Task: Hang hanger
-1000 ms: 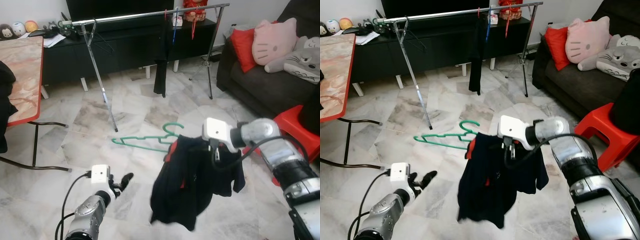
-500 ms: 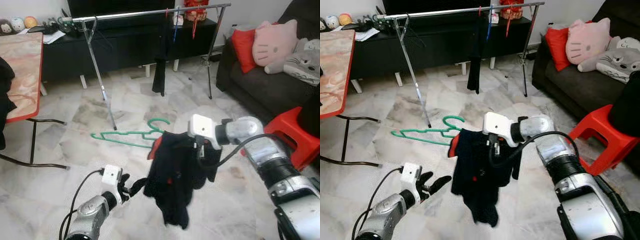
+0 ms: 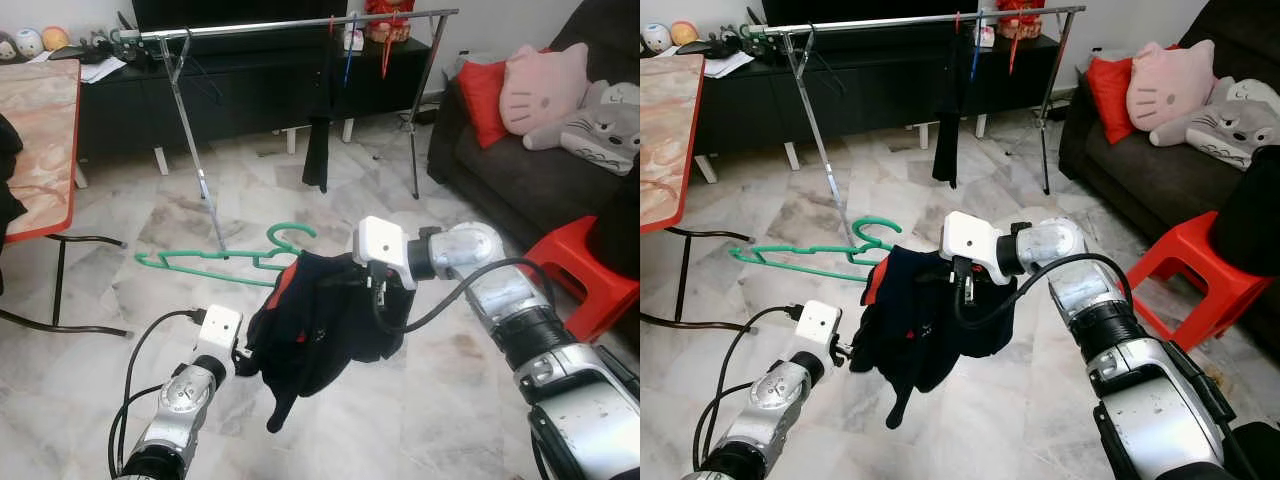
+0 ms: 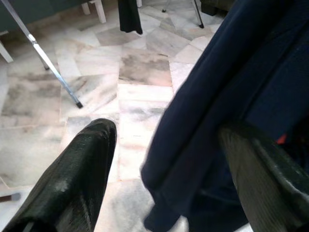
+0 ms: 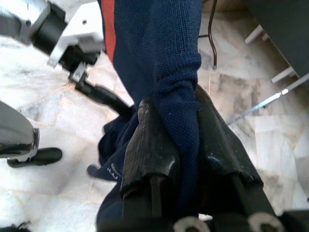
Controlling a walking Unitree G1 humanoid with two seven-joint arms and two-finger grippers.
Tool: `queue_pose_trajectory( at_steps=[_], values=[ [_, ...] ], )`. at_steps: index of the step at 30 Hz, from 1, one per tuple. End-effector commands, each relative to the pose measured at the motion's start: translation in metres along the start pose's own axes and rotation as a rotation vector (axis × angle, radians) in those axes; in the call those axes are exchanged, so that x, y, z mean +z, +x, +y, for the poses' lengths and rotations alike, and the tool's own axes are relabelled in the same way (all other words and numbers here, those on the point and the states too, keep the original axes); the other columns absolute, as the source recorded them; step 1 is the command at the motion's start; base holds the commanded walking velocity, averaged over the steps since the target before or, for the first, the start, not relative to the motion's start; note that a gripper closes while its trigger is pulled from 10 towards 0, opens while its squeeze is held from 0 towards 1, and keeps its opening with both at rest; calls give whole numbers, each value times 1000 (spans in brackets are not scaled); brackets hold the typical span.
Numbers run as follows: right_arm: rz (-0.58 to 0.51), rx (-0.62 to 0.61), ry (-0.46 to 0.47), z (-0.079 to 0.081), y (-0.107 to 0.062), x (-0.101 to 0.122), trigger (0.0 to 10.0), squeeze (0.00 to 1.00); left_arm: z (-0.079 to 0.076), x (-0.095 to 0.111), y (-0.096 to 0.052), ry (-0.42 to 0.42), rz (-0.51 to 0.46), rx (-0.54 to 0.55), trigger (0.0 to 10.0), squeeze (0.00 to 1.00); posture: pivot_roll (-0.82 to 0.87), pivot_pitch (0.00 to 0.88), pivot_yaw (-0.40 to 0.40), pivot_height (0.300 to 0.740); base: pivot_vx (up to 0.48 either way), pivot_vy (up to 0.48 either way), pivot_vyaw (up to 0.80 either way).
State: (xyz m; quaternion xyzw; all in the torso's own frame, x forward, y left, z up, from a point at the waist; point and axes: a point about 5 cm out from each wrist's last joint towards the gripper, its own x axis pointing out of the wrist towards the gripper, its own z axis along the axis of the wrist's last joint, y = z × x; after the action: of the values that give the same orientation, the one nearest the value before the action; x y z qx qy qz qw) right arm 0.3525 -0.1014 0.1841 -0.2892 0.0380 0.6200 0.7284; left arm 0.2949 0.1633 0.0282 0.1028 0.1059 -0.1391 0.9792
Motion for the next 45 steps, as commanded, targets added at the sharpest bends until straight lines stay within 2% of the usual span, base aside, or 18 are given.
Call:
queue_pose_trajectory(
  at_steps=[1, 7, 8, 10, 15, 22, 24, 32, 45],
  values=[
    [-37, -20, -28, -9, -2, 13, 10000, 0, -4, 2, 2, 44, -11, -15, 10000, 0, -51, 0, -98, 740, 0, 0, 0],
    [-49, -37, -23, -14, 6, 20, 10000, 0, -6, 0, -1, 148, -30, -12, 10000, 0, -50, 0, -100, 740, 0, 0, 0],
    [-54, -44, -21, -15, 11, 22, 10000, 0, -8, -3, -4, 228, -37, -16, 10000, 0, -42, 0, -105, 740, 0, 0, 0],
    [-57, -50, -21, -16, 13, 24, 10000, 0, -9, -5, -6, 286, -42, -22, 10000, 0, -42, 0, -105, 740, 0, 0, 0],
    [-41, -82, -15, -19, 18, 24, 10000, 0, -7, -11, -12, 279, -40, -16, 10000, 0, -39, 0, -106, 740, 0, 0, 0],
    [-44, -108, -12, -24, 21, 28, 10000, 0, -18, -22, -19, 366, -9, -153, 10000, 0, -38, 0, -109, 740, 0, 0, 0],
    [-50, -110, -14, -25, 23, 30, 10000, 0, -21, -23, -18, 375, -5, -163, 10000, 0, -39, 0, -111, 740, 0, 0, 0],
    [-104, -82, -27, -23, 31, 42, 10000, 0, -16, -13, -6, 415, -17, -27, 10000, 0, -42, 0, -117, 740, 0, 0, 0],
    [-104, -77, -29, -22, 32, 42, 10000, 0, -16, -13, -5, 421, -18, -23, 10000, 0, -42, 0, -117, 740, 0, 0, 0]
  ],
)
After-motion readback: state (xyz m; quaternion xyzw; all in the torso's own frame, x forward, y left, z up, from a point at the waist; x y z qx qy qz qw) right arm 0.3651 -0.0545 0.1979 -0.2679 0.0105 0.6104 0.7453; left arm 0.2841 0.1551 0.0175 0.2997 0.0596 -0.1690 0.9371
